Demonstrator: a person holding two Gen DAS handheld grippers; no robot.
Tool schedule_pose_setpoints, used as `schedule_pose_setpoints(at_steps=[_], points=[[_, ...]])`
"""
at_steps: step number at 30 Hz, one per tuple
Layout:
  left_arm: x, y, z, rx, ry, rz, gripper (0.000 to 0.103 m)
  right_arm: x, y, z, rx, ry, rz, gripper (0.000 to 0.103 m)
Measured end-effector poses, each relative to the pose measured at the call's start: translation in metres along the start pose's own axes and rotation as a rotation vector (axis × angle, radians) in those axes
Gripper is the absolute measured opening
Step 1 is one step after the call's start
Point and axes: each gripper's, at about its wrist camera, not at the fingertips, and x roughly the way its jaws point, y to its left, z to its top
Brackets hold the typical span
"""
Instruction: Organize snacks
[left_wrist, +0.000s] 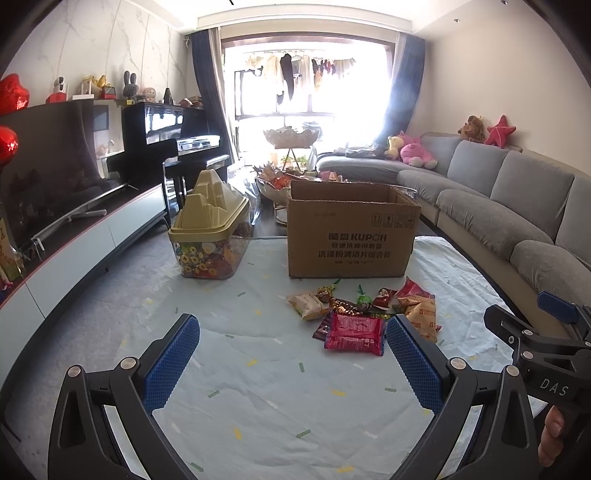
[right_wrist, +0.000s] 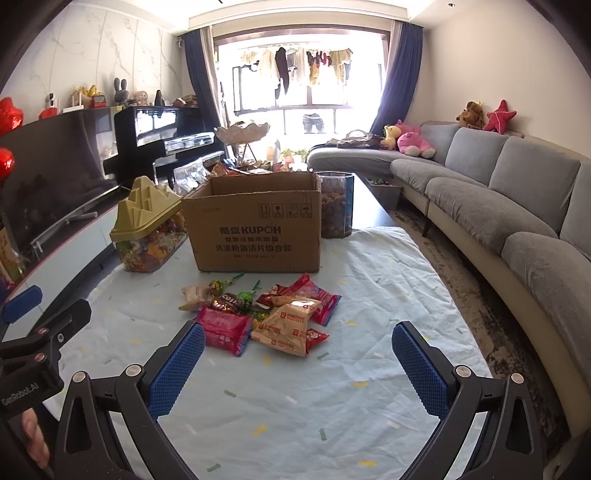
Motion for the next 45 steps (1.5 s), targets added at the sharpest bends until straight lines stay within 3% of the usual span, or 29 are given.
schedule_pose_setpoints(at_steps=[45], points=[[0.0, 0.0013, 0.0026, -0.008, 0.006, -0.021, 0.103, -0.001, 0.0022, 0.0009, -0.011, -0.005, -0.01, 0.102]])
